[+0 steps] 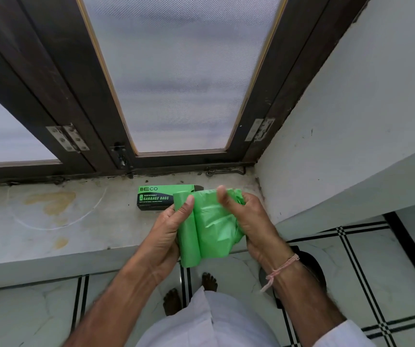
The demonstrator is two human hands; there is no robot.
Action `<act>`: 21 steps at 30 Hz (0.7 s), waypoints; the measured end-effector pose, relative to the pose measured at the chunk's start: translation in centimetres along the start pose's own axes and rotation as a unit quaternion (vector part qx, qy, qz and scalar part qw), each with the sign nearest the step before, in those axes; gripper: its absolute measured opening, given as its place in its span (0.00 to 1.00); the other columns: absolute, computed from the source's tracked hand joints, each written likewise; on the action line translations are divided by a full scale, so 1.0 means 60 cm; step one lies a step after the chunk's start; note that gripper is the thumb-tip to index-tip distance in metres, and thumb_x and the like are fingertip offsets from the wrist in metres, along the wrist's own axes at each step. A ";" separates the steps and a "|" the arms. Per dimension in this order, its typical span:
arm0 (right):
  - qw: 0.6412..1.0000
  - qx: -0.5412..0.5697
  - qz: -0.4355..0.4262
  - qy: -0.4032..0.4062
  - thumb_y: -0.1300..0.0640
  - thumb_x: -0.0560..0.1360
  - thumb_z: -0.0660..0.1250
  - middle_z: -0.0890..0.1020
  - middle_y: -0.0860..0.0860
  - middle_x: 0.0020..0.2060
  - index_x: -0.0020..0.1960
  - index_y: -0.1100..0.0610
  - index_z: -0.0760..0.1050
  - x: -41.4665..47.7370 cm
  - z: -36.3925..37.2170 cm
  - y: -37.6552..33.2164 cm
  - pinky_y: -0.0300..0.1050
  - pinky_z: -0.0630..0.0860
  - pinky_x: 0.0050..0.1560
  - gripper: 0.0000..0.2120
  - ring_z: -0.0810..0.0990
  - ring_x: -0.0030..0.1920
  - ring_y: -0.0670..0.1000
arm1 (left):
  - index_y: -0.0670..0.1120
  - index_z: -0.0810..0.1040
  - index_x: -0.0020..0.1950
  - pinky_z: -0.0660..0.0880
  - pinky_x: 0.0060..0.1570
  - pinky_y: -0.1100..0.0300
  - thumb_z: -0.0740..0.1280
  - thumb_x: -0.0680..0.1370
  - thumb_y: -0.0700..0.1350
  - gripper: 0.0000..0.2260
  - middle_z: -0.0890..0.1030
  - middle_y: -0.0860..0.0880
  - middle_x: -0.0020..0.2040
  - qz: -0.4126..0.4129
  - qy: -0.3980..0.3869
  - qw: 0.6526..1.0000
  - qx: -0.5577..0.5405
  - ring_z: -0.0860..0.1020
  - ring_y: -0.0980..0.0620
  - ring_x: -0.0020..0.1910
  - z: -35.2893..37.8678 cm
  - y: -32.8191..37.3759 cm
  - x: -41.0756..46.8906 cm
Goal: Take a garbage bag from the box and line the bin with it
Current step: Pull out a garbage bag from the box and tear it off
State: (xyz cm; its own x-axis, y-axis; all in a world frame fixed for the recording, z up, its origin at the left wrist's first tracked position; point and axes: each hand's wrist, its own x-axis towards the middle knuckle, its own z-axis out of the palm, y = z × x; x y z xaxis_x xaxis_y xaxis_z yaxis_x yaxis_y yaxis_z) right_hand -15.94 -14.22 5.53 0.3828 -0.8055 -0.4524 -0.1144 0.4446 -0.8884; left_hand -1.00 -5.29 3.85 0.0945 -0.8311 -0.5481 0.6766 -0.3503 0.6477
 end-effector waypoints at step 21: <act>0.999 0.003 -0.030 0.010 0.57 0.75 0.74 0.84 0.48 0.28 0.44 0.60 0.80 -0.005 -0.003 -0.003 0.34 0.75 0.23 0.07 0.82 0.27 0.44 | 0.41 0.79 0.68 0.80 0.60 0.43 0.67 0.79 0.54 0.23 0.84 0.38 0.63 -0.003 0.008 1.000 0.017 0.82 0.39 0.62 0.011 0.000 -0.002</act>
State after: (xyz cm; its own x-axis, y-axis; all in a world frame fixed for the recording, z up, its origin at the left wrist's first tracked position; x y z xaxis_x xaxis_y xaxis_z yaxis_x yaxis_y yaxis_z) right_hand -16.21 -14.10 5.81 0.3705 -0.8383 -0.4000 -0.0864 0.3976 -0.9135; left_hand -1.49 -5.47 4.29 0.1021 -0.8223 -0.5598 0.6521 -0.3697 0.6619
